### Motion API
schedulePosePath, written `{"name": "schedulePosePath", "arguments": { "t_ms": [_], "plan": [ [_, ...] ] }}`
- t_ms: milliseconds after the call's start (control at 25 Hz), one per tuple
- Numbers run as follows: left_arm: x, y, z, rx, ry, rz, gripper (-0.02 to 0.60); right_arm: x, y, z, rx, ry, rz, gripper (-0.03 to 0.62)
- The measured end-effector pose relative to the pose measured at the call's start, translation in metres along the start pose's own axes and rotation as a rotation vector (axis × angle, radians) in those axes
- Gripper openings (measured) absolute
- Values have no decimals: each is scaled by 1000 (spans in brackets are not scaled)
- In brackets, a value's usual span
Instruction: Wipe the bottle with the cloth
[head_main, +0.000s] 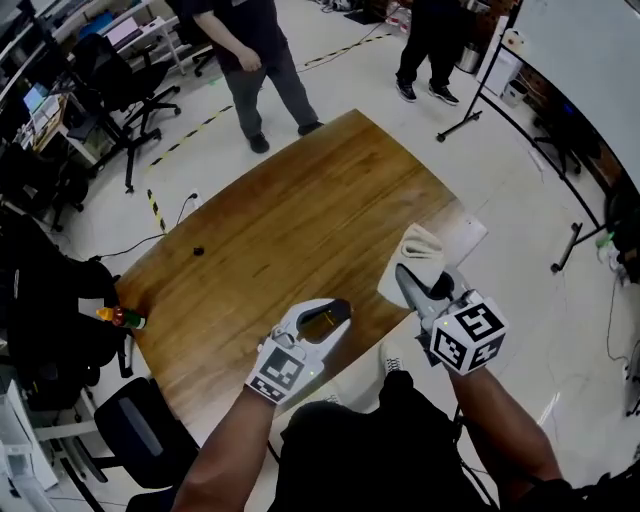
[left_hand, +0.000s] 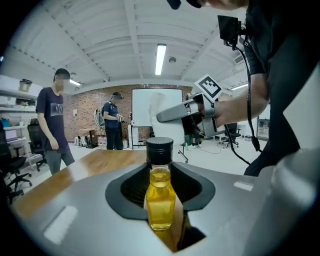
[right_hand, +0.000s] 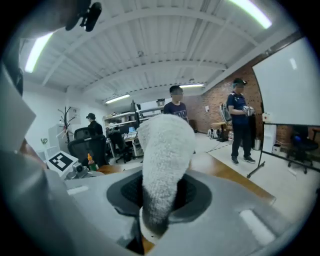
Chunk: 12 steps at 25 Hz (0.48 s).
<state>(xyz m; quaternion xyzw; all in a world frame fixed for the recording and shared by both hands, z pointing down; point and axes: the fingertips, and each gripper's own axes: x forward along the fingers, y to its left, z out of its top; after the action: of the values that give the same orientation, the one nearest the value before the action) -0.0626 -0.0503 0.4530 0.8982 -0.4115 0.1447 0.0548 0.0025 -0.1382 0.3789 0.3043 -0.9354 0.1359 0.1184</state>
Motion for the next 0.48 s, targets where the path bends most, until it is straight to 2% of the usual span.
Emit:
{"name": "schedulePosePath", "arguments": {
  "t_ms": [160, 280, 480],
  "plan": [
    [-4, 4, 2, -18, -4, 2, 146, -25, 3, -18, 255, -54, 64, 75],
    [-5, 8, 4, -41, -18, 16, 146, -28, 18, -56, 466, -55, 114, 75],
    [-7, 11, 11, -72, -35, 36, 147, -13, 62, -120, 678, -43, 188, 75]
  ]
}}
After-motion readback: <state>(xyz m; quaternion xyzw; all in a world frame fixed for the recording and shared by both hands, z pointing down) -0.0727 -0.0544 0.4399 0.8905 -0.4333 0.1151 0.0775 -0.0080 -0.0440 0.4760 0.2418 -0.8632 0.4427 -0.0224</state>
